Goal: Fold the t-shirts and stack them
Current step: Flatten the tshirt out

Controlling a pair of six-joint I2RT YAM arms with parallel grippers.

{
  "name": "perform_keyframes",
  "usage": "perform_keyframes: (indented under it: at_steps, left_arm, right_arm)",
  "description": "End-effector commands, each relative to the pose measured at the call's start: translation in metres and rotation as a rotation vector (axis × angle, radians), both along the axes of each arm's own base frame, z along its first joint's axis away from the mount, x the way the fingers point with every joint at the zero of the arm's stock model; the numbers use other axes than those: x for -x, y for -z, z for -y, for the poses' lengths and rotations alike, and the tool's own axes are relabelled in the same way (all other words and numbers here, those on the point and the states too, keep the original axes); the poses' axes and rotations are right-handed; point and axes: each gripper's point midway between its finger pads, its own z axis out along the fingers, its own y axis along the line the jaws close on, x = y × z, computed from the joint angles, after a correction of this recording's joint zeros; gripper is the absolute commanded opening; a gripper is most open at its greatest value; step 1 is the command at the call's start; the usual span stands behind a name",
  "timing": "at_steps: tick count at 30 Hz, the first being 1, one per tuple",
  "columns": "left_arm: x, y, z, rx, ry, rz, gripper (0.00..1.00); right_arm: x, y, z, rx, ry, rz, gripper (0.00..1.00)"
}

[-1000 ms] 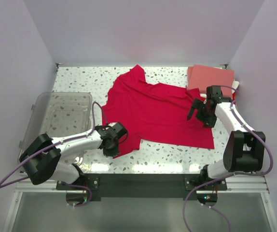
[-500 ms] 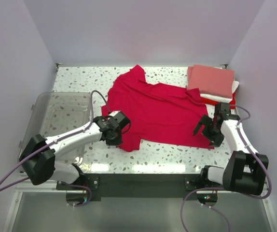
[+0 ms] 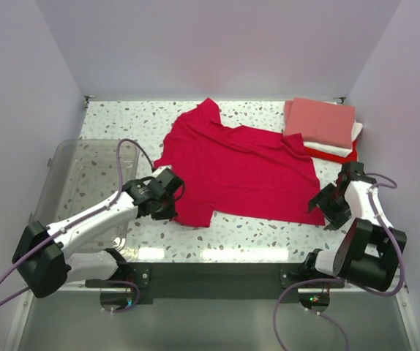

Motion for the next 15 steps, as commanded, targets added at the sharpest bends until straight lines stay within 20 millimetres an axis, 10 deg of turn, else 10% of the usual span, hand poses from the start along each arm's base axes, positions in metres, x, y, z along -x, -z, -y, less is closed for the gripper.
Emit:
perform_keyframes:
  at_steps: [1, 15]
  left_arm:
    - [0.001, -0.003, 0.001, 0.040, 0.001, 0.018, 0.00]
    - [0.010, 0.012, 0.002, 0.062, 0.016, -0.009, 0.00]
  right_arm:
    - [-0.014, -0.008, 0.022, 0.069, 0.055, 0.011, 0.73]
    - [-0.012, -0.009, 0.041, 0.111, 0.109, -0.050, 0.51]
